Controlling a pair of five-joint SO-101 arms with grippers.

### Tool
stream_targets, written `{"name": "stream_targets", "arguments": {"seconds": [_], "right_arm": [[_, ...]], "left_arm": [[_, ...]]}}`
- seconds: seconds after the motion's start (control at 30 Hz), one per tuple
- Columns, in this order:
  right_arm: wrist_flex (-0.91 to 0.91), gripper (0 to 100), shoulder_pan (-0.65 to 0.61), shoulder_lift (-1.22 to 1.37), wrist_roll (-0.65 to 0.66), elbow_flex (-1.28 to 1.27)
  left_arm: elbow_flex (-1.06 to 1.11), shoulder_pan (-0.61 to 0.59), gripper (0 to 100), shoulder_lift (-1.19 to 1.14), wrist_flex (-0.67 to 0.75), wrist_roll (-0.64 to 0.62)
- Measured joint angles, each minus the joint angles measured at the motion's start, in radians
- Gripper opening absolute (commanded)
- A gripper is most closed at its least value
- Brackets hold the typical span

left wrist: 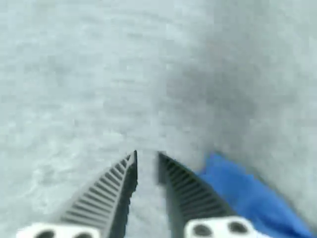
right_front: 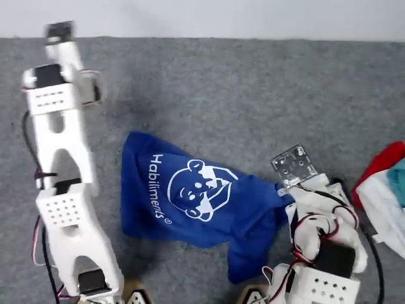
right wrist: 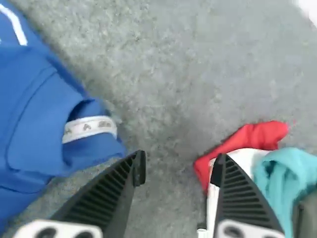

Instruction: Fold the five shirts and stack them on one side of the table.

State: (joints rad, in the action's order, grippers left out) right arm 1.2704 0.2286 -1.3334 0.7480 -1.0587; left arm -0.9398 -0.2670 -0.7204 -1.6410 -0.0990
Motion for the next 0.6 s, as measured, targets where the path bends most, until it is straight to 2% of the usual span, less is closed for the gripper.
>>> {"name": "stream_targets", "arguments": {"seconds": [0.07,0.17,0.3,0.43,0.5,0.6], "right_arm": [[0.0,23.5,-0.025,0.002,0.0,-0.02],[-0.015,30.2,-0.051,0.015,0.0,-0.026],[-0.075,31.4,-0.054,0.18,-0.006,-0.011],[-0.08,31.5,-0.057,0.451,-0.114,0.184],[-0.008,31.6,-0.08,0.632,-0.18,0.334],[0.201,31.5,-0.167,0.951,-0.23,0.589]], "left_arm": [[-0.002,-0.041,29,0.0,0.009,-0.075],[-0.002,-0.052,29,0.0,-0.018,-0.146],[0.006,-0.029,29,-0.002,-0.078,-0.147],[0.054,-0.005,29,-0.002,-0.083,-0.115],[0.095,0.009,29,0.003,-0.083,-0.101],[0.17,0.04,29,0.029,-0.083,-0.095]]}}
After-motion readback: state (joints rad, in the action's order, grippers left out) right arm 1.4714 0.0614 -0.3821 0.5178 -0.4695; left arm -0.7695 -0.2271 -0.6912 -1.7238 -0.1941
